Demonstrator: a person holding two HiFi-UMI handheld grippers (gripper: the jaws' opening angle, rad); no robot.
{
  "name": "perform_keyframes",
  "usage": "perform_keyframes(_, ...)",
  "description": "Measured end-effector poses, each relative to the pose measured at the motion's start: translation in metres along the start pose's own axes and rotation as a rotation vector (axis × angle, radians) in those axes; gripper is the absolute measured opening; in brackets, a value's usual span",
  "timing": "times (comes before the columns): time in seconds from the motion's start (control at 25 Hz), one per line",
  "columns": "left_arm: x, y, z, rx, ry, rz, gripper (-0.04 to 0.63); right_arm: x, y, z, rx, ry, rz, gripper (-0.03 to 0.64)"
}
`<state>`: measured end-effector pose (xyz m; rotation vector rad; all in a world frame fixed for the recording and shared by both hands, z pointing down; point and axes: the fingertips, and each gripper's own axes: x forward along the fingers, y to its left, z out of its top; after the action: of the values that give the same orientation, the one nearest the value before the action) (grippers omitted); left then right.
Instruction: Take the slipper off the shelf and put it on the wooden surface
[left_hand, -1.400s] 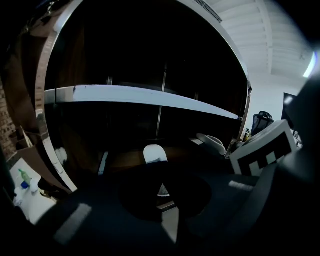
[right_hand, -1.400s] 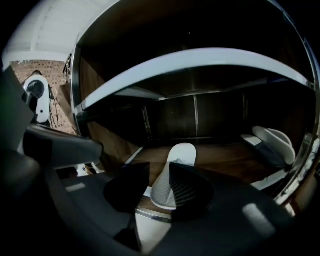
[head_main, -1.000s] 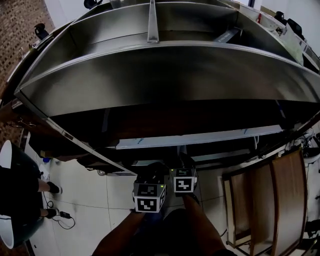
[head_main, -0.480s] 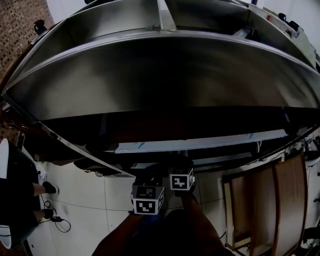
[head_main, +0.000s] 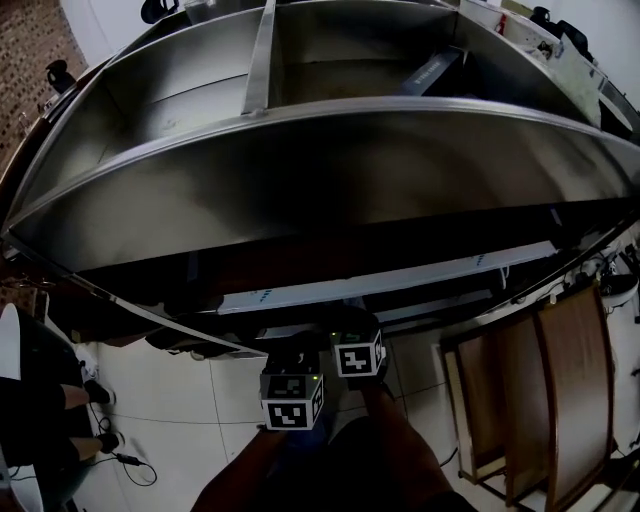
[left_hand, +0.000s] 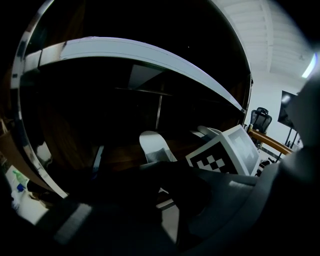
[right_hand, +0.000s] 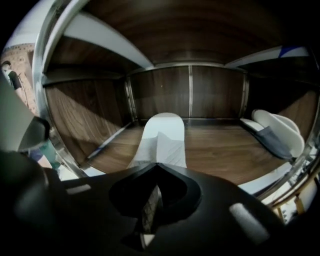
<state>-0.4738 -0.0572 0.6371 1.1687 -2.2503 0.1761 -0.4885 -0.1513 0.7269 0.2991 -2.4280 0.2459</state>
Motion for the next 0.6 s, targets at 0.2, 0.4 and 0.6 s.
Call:
perform_keyframes(0.2,-0.011,-0.016,0.006,0.009,0.027,-0.01,0.006,-0.028,0.001,0.01,0.016,-0.012,0.007,0.008)
perform_keyframes(0.4,-0.026,-0.033,0.011,0.006,0.037,-0.018,0.006,-0.057,0.003,0.006,0.01,0.005,0.01,0.008)
perform_keyframes(0.6,-0.042,-0.054,0.018,0.007,0.022,-0.021,0.006,-0.091,-0.004,-0.001,0.003,-0.004,0.016,0.008)
